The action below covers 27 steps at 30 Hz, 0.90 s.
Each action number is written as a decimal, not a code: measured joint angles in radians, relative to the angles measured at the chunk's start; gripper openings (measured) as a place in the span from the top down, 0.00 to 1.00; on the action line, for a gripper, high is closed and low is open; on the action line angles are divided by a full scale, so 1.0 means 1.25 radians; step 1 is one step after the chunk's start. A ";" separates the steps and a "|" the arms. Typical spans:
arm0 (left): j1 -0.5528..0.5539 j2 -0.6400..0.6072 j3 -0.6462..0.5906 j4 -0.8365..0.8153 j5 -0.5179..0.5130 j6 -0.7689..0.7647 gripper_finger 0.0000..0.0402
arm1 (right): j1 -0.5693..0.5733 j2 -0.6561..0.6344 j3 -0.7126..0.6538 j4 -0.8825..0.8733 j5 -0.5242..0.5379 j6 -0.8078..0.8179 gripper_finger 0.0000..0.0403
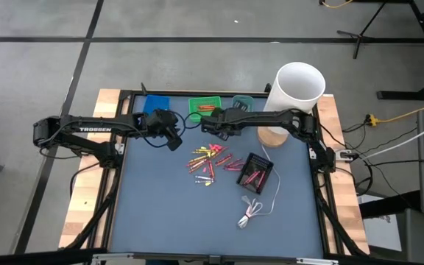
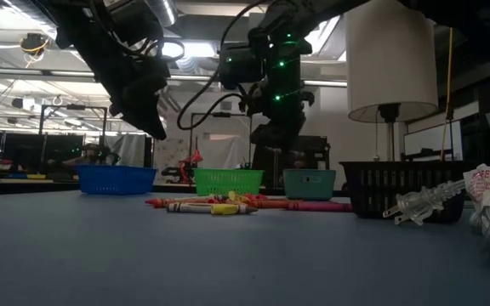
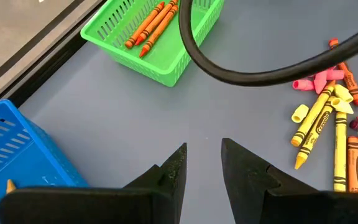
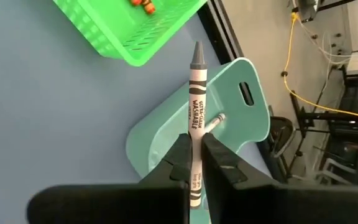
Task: Sort crayons
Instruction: Put the gray crayon into the dark green bin
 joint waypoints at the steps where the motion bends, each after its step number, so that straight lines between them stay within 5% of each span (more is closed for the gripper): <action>1: 0.000 0.000 0.000 0.000 0.000 0.000 0.79 | -0.002 0.000 0.000 0.000 0.000 -0.006 0.96; 27: -0.012 0.000 0.000 -0.001 0.006 -0.001 0.79 | -0.071 0.000 0.000 -0.019 -0.060 -0.022 0.96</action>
